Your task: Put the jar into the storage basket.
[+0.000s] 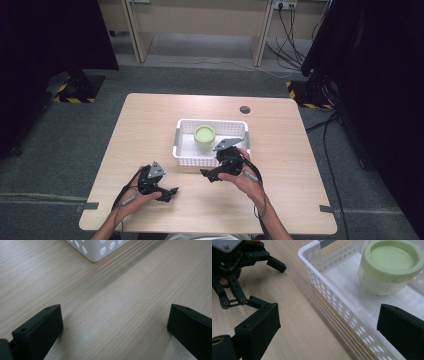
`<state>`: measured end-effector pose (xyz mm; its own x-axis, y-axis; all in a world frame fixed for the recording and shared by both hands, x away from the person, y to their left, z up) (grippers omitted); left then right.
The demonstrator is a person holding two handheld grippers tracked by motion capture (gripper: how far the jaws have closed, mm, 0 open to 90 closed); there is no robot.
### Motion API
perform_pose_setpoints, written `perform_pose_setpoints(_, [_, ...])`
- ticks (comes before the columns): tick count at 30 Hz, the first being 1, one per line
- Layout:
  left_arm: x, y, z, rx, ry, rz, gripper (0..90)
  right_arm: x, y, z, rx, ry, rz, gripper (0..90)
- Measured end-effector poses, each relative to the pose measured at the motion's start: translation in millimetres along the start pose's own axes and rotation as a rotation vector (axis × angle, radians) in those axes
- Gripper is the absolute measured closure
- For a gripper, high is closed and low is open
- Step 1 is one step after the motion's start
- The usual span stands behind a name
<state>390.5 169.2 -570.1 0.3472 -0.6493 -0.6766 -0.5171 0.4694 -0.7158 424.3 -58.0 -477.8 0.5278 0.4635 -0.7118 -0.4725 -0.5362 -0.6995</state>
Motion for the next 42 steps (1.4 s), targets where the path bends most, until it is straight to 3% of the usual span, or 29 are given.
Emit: perform_pose_setpoints(42, [0.0, 0.0, 0.0, 0.001, 0.0, 0.0, 0.0, -25.3, 45.8, 8.7, 0.008, -0.015, 0.011, 5.3])
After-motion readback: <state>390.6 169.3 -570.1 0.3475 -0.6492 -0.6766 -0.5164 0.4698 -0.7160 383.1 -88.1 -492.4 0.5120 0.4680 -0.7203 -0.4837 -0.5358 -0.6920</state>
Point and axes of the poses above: each handheld gripper's, and its own axes: x roughly forward along the jaws, y roughly out of its underside, z roughly to its left, the point moved 5 cm from there along x, roughly forward along the jaws, and after that the axes turned 13 degrees about y, right-handed, at the moved point
